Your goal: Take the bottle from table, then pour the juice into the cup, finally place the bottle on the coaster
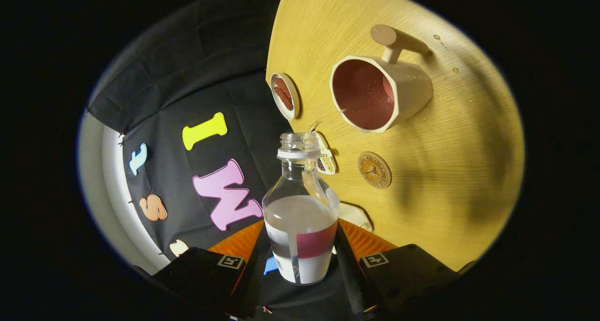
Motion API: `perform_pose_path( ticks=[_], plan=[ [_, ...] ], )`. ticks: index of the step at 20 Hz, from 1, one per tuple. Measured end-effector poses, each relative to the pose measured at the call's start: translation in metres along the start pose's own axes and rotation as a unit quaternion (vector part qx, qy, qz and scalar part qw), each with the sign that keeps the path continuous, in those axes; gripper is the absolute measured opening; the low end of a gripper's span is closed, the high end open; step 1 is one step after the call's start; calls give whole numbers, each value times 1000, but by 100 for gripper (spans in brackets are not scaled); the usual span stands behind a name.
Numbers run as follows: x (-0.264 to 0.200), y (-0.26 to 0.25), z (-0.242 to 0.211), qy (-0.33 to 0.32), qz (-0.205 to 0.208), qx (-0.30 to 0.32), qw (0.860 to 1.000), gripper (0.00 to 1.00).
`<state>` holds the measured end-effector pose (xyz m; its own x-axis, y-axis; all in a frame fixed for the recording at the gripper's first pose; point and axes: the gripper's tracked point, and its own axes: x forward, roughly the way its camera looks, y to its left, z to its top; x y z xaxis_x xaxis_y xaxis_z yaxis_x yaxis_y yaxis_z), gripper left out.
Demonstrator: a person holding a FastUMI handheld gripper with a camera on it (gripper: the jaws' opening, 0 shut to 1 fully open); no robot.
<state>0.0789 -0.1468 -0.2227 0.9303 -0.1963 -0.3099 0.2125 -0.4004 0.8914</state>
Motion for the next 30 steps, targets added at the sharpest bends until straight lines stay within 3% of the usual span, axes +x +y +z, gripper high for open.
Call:
perform_pose_path(
  ticks=[13,30],
  plan=[
    [3,4,5,13,-9,41,999,76],
    [2,5,35,18,-49,164,985,76]
  ],
)
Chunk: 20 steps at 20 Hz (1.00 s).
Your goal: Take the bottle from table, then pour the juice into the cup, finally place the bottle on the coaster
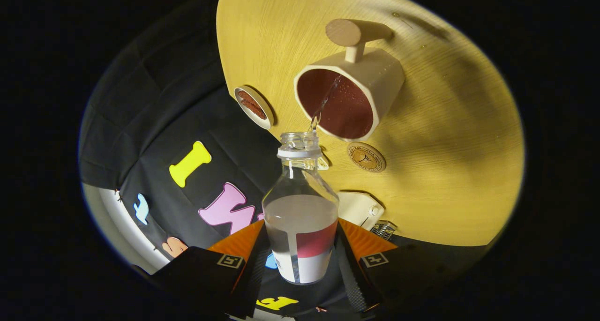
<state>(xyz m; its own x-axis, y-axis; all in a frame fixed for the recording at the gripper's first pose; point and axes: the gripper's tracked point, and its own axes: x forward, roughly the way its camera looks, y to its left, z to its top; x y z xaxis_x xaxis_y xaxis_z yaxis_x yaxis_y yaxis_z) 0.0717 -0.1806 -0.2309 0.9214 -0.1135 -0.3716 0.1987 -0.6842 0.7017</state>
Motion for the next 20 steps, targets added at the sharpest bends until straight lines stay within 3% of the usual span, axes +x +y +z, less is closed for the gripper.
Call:
perform_pose_path(
  ticks=[20],
  plan=[
    [-4,-9,-9,28,-51,-5,998,76]
  ],
)
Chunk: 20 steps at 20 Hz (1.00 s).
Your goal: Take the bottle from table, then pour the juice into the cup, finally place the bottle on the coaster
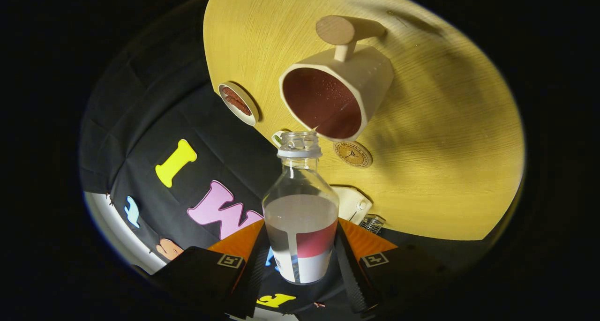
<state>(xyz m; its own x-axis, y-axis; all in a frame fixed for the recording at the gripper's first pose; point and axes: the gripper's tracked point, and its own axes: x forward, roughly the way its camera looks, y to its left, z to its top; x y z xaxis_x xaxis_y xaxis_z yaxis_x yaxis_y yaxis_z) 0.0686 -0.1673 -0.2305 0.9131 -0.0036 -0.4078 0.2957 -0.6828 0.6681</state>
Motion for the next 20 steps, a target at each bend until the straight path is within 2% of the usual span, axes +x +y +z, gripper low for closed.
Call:
perform_pose_path(
  ticks=[4,11,17,20],
  plan=[
    [-1,-4,-3,3,-1,-14,1000,76],
    [-4,-4,-11,0,11,-108,994,76],
    [-11,-1,1,-53,21,-216,975,76],
    [-18,-4,3,-76,26,-285,955,76]
  ],
)
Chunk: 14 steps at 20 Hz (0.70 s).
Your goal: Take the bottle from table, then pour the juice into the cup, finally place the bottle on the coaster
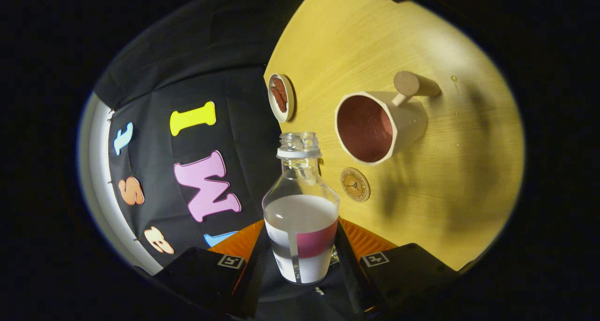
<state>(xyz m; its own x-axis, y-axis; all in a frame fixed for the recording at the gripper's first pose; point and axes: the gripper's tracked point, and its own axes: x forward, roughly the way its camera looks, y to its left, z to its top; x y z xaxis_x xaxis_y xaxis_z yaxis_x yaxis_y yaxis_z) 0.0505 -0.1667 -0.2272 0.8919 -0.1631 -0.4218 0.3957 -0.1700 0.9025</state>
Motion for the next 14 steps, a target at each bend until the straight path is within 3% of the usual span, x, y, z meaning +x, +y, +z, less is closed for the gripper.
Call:
perform_pose_path(
  ticks=[7,10,14],
  plan=[
    [-15,8,-14,-66,28,-152,986,75],
    [-17,13,-25,-90,30,-248,964,76],
    [-26,28,-35,-126,37,-364,922,76]
  ],
)
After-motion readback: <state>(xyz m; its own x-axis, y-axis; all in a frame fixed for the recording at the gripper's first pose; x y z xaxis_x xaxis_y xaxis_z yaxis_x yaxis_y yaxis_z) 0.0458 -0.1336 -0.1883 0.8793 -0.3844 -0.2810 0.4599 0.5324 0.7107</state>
